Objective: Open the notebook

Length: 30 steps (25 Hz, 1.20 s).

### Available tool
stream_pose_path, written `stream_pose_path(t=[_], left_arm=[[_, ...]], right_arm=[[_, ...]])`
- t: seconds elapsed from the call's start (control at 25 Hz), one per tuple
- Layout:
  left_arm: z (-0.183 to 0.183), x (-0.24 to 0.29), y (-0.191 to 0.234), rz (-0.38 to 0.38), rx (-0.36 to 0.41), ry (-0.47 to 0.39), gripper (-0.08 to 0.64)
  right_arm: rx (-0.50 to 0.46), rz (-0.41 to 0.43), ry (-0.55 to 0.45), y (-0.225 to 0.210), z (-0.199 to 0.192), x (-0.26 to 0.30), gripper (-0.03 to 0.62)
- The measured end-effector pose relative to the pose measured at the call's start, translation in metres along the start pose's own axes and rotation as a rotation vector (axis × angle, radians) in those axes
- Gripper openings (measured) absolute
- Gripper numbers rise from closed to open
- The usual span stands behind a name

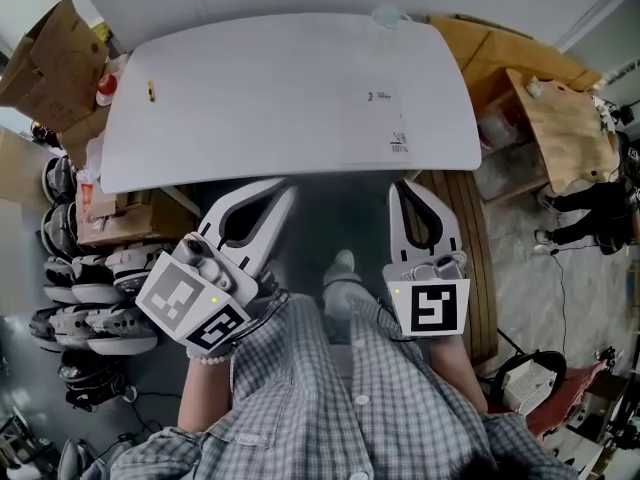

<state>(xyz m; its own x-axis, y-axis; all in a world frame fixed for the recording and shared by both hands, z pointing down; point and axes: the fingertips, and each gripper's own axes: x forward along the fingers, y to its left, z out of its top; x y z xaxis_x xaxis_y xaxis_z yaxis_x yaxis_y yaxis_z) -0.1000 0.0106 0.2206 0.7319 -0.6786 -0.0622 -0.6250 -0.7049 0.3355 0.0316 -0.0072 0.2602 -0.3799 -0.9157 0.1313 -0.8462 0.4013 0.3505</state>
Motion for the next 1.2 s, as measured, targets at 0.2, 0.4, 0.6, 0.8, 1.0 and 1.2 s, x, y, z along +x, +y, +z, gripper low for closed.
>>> stream_pose_path(t=[0.2,0.4,0.6,0.8,1.0,1.2], left_arm=[[0.003,0.023,0.005,0.049,0.008,-0.003,0.008],[0.008,0.042,0.01,0.107,0.016,-0.019,0.008],[0.009,0.057,0.018,0.158,0.015,-0.033,0.008],[0.006,0.078,0.025,0.191,0.012,-0.044,0.008],[0.005,0.102,0.028,0.213,0.025,-0.05,0.008],[-0.002,0.119,0.03,0.214,0.014,-0.044,0.008]], right_arm=[[0.001,0.042,-0.006,-0.024,-0.006,0.02,0.021],[-0.01,0.103,-0.024,-0.043,-0.01,0.043,0.021],[-0.005,0.154,-0.038,-0.054,-0.015,0.063,0.021],[-0.011,0.194,-0.046,-0.065,-0.025,0.078,0.021],[0.021,0.197,-0.028,-0.087,-0.044,0.086,0.021],[0.093,0.246,-0.001,-0.098,-0.066,0.092,0.021]])
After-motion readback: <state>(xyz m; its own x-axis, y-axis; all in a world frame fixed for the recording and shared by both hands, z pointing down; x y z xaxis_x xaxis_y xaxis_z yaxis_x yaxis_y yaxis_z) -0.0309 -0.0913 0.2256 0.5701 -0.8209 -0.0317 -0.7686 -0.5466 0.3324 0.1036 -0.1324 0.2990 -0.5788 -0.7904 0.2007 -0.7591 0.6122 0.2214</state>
